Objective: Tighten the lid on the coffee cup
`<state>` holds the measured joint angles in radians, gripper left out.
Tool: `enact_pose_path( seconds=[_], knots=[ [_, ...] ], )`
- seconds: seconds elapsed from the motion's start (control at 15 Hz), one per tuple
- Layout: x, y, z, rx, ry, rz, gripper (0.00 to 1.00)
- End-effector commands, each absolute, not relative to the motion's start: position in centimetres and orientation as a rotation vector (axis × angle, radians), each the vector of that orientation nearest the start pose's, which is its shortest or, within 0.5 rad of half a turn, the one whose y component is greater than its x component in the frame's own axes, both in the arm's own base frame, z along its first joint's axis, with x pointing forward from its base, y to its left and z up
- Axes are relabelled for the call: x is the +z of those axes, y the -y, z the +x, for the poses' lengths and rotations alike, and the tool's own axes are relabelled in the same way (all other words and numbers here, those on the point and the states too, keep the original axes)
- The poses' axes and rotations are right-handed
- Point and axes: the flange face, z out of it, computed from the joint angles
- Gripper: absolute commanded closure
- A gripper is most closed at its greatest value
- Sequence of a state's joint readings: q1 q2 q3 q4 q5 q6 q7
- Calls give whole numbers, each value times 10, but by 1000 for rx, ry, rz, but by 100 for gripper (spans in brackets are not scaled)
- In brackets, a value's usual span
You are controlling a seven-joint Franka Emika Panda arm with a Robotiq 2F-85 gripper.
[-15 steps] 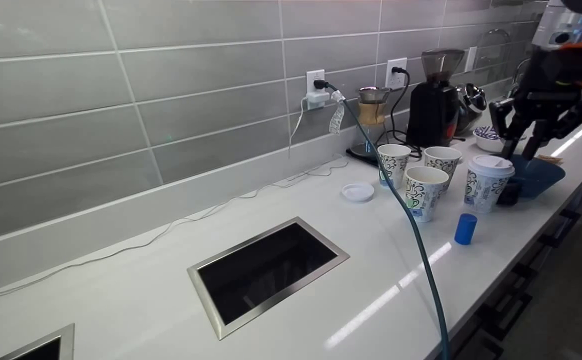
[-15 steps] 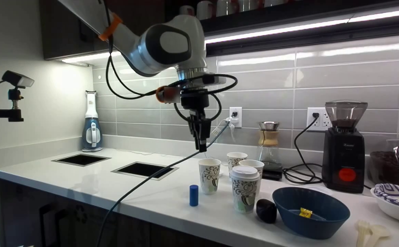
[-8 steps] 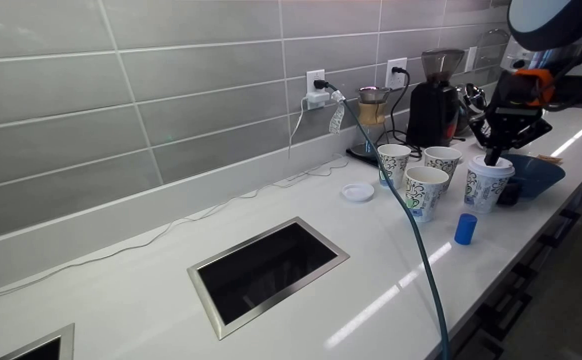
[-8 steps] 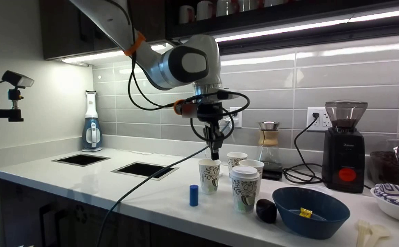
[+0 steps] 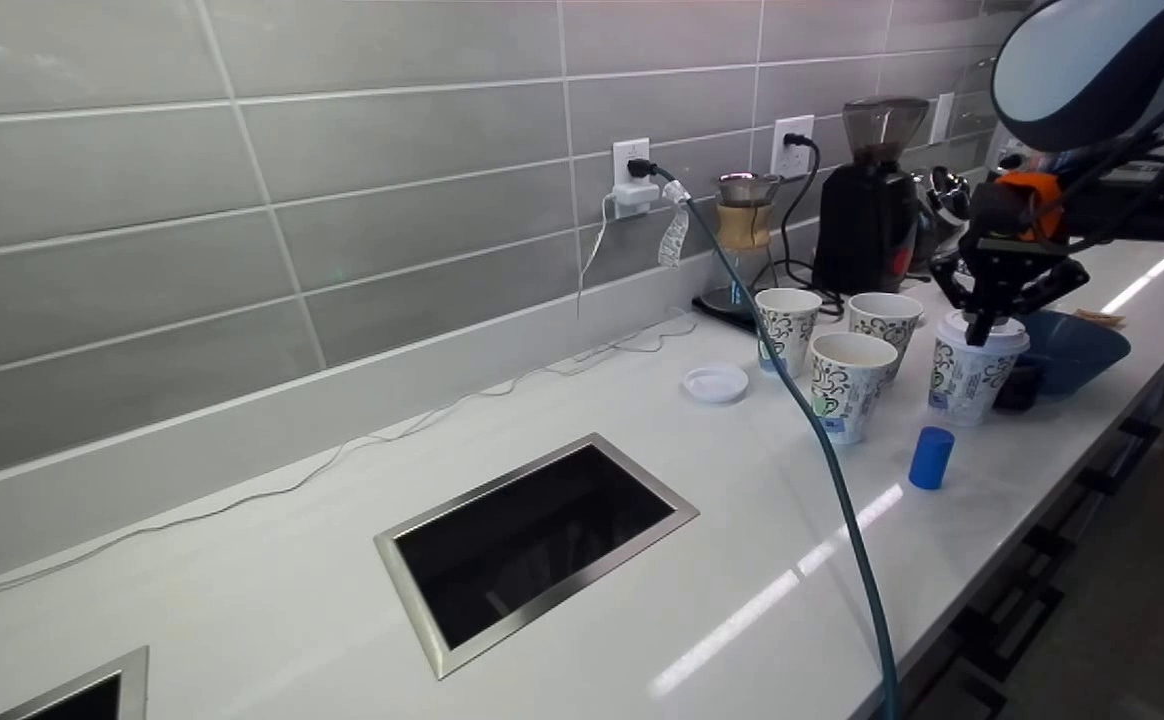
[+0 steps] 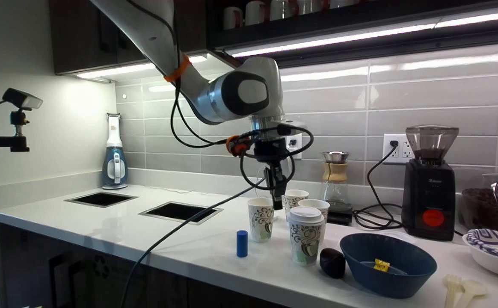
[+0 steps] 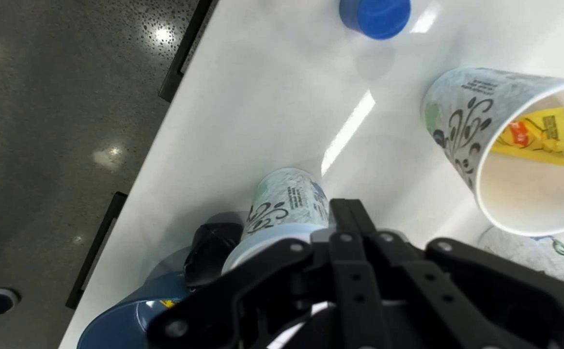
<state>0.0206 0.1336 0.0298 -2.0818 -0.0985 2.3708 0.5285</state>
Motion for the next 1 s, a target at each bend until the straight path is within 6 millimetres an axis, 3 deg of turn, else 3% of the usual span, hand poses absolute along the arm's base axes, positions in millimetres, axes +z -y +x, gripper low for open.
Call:
enact_pose_path(
  seconds=[0.0,0.93],
  knots=[
    [371,-27,594,-324,-709,-3083,100],
    [357,-22,597,-339,-757,-3072,100]
  ],
)
